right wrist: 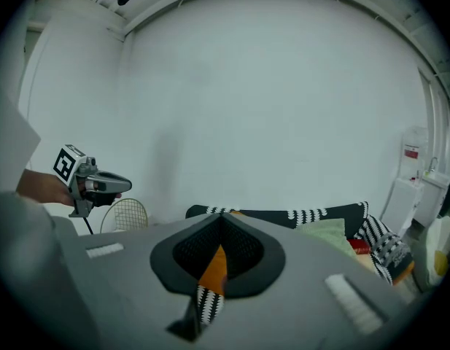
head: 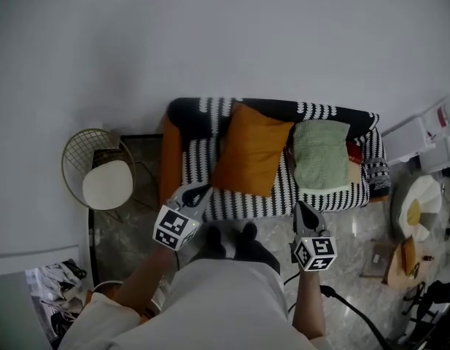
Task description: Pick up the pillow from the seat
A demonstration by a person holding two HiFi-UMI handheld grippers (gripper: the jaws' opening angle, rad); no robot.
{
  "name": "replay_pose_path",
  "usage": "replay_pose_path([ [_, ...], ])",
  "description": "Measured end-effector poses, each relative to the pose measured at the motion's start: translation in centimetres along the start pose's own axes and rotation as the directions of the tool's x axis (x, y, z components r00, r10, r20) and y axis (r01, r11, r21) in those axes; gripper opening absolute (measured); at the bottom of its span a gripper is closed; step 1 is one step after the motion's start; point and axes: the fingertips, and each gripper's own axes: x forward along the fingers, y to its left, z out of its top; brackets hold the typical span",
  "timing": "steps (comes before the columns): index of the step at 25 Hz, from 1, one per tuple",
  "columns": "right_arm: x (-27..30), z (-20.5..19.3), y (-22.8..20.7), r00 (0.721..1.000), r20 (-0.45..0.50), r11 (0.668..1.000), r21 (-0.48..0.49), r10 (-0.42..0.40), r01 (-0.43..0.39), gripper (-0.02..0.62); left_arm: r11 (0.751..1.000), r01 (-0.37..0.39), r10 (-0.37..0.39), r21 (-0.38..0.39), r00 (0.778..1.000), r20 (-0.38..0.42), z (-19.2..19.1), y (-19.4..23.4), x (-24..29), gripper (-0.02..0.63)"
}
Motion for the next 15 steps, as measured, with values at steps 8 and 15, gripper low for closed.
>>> replay_pose_path([
  [8, 2.2, 0.0, -1.1, 0.998, -0.011, 0.998, 0.000, 0.068, -0.068, 0.005, 1.000, -0.018, 0.018, -0.022, 1.000, -0.010, 0.0, 0.0, 1.6, -0.002],
  [15, 5.2, 1.1, -4.6, 0.989, -0.012, 0.989, 0.010, 0.149, -0.149, 0.005, 0.995, -0.087, 0.086, -0.048, 0.996, -0.026, 0.6, 0.2, 5.0, -0.002],
])
